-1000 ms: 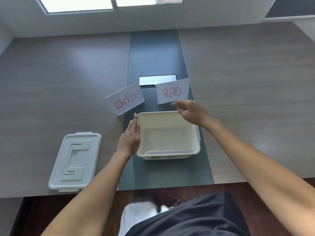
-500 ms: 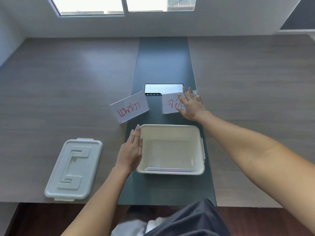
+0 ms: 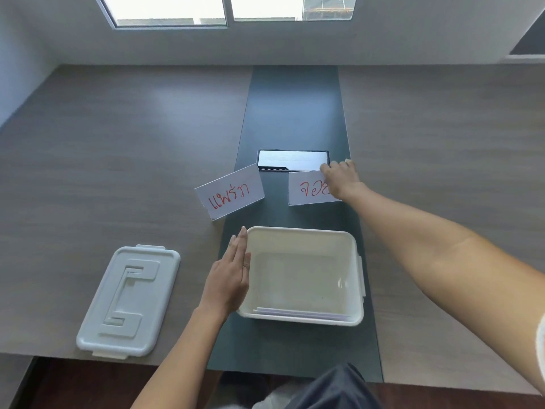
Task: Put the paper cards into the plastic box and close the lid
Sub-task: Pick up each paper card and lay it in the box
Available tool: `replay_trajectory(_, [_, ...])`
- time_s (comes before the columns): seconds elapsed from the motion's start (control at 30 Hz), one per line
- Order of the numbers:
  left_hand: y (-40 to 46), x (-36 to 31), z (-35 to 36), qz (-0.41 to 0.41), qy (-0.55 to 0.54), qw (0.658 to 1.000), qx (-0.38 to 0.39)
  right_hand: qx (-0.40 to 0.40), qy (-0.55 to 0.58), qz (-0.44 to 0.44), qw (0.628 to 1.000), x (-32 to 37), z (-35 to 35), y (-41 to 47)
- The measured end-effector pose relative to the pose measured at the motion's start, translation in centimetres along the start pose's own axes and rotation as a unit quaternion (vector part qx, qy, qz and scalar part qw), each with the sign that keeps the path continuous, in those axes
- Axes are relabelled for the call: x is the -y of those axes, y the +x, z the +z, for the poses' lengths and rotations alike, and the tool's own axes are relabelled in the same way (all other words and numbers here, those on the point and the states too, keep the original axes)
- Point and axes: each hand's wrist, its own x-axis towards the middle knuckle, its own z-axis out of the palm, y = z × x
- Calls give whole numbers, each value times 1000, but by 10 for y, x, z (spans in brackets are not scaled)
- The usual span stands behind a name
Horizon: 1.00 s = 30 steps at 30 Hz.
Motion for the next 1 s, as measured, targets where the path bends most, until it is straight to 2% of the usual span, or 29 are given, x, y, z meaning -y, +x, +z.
replay_trajectory(0.1, [0, -1, -1, -5, -2, 1000, 3, -18, 5, -11, 1000, 0, -4, -5])
replay_trajectory(0.33, [-1, -6, -5, -19, -1, 1000, 12, -18, 119, -10, 993, -7, -15, -27])
replay_trajectory(0.47, [-1, -8, -7, -21, -5, 1000, 15, -9, 177, 4, 984, -10, -48, -46])
replay_trajectory(0.73, [-3, -13, -11, -41, -28, 998, 26, -27, 265, -35, 963, 5, -128, -112])
replay_trajectory(1.0, [-10, -13, -13, -47, -83, 995, 35, 45, 305, -78, 948, 23, -160, -183])
